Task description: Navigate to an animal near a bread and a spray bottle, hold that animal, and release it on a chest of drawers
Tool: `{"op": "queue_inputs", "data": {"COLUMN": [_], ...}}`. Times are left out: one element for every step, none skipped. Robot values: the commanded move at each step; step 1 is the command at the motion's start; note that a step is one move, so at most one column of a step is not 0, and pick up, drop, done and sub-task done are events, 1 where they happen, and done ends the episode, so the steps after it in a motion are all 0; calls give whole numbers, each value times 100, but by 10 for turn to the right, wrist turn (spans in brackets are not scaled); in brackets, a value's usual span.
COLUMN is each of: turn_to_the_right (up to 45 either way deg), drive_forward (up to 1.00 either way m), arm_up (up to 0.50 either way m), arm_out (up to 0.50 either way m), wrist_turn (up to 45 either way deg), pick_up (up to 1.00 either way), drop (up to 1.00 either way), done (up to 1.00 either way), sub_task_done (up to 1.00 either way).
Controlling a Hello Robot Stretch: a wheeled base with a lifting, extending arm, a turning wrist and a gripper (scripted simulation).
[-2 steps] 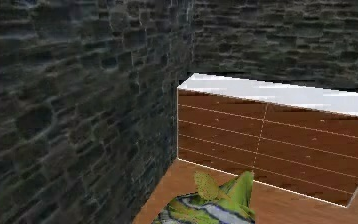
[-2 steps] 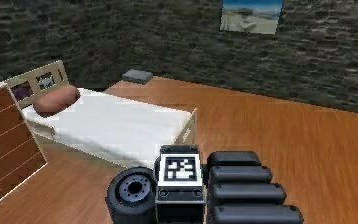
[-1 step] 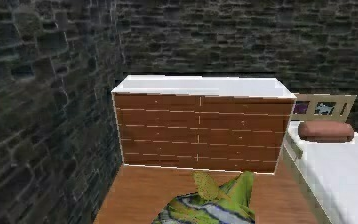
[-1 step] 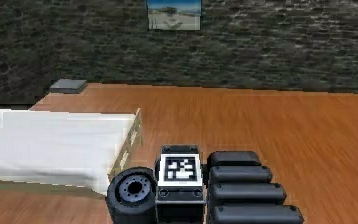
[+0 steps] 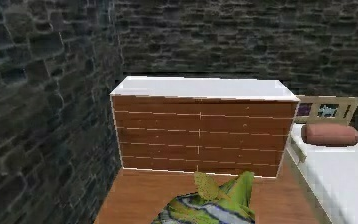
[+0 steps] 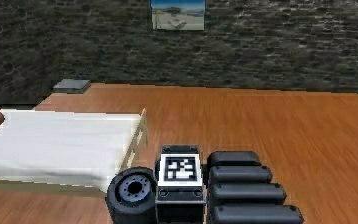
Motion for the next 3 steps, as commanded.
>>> {"op": "queue_inputs", "data": {"turn_to_the_right": [60,0,-450], "drive_forward": [0,95,0], "arm_up": [0,0,0], "arm_out": [0,0,0], "wrist_turn": [0,0,0], "pick_up": [0,0,0], "drop": [0,0,0], "done": [0,0,0], "sub_task_done": [0,0,0]}}
